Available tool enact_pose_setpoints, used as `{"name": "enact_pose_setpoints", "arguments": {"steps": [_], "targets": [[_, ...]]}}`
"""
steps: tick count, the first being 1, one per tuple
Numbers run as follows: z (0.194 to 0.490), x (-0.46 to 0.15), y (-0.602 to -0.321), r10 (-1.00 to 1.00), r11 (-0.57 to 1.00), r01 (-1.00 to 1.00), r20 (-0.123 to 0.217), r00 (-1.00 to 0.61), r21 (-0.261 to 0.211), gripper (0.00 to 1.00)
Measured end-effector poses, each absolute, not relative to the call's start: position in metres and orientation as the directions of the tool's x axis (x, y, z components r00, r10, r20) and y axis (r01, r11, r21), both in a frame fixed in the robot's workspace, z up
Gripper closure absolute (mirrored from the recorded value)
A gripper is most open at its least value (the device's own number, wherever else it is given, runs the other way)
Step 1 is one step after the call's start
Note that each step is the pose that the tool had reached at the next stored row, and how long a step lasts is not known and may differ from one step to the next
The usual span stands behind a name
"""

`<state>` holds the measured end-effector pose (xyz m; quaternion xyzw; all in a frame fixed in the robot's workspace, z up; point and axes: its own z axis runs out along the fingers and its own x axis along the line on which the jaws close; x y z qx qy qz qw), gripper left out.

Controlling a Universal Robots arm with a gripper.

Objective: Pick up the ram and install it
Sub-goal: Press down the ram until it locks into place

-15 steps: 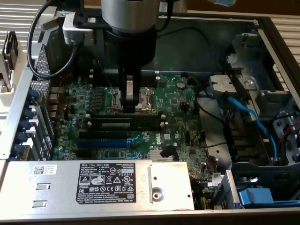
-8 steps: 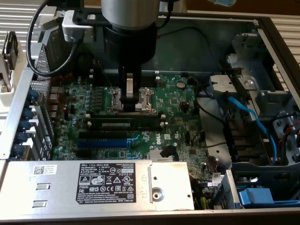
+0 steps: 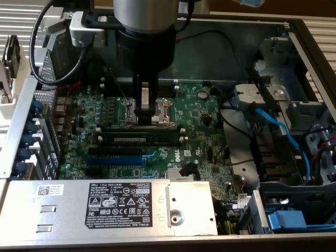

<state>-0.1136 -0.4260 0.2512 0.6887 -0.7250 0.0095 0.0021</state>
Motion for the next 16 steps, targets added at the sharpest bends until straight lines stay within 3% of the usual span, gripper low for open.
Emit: {"name": "enact_pose_setpoints", "arguments": {"steps": [16], "targets": [[0.2512,-0.1136,-0.426,-0.955,0.295,-0.955,0.016,-0.295,-0.011,0.9]]}}
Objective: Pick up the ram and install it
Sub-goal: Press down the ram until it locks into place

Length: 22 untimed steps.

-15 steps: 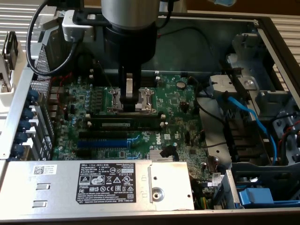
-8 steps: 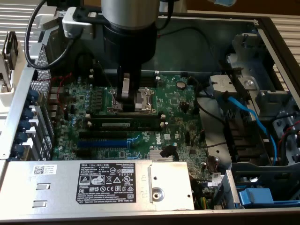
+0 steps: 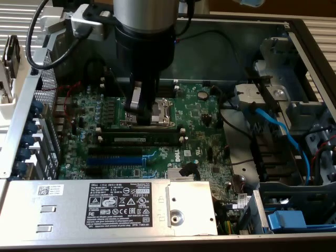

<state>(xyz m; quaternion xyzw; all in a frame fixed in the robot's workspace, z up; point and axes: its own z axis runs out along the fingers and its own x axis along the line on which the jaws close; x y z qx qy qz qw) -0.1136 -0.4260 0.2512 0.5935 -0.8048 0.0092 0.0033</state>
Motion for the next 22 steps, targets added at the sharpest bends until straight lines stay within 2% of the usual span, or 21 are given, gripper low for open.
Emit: {"name": "enact_pose_setpoints", "arguments": {"steps": [22], "targets": [[0.2512,-0.1136,-0.426,-0.808,0.589,-0.808,0.016,-0.589,-0.011,0.9]]}}
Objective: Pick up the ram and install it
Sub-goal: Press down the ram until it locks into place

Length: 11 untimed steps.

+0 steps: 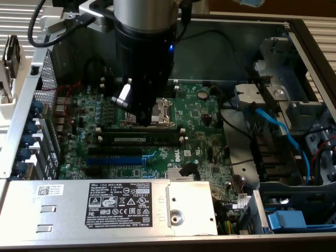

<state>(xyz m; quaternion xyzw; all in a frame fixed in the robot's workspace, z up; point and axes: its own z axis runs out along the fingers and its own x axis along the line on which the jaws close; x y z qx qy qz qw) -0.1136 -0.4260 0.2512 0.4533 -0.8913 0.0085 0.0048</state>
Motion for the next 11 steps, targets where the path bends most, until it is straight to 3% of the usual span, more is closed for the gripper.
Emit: {"name": "enact_pose_setpoints", "arguments": {"steps": [11], "targets": [[0.2512,-0.1136,-0.426,-0.707,0.707,-0.707,0.016,-0.707,-0.011,0.9]]}}
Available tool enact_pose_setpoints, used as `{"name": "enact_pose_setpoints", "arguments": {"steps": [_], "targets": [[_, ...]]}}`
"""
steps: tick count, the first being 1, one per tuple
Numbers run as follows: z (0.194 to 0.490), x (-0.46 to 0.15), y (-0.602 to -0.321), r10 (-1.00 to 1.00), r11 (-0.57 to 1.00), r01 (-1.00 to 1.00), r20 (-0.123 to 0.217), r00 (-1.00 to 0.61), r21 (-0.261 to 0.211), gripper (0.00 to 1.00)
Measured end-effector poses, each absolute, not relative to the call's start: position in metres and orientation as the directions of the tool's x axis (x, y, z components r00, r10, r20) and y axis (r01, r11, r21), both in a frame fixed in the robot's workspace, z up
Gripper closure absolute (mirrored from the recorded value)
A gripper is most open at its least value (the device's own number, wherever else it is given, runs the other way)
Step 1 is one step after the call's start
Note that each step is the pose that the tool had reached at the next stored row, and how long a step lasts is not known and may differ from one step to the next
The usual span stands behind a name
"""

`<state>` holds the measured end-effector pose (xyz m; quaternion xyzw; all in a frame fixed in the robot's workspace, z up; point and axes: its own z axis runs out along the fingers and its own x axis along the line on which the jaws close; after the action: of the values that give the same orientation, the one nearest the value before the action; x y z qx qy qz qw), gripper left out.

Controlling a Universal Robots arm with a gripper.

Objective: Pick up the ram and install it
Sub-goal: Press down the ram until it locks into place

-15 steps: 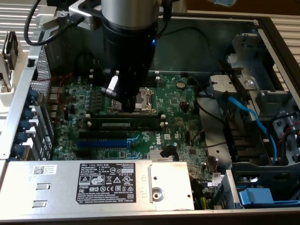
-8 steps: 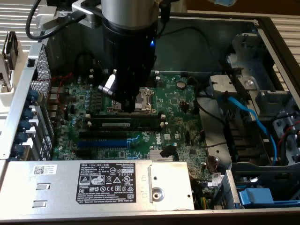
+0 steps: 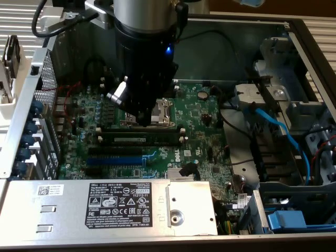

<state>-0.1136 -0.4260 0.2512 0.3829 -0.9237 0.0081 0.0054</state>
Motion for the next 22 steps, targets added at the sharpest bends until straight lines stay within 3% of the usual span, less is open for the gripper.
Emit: {"name": "enact_pose_setpoints", "arguments": {"steps": [22], "targets": [[0.2512,-0.1136,-0.4259,-0.469,0.883,-0.469,0.016,-0.883,-0.011,0.9]]}}
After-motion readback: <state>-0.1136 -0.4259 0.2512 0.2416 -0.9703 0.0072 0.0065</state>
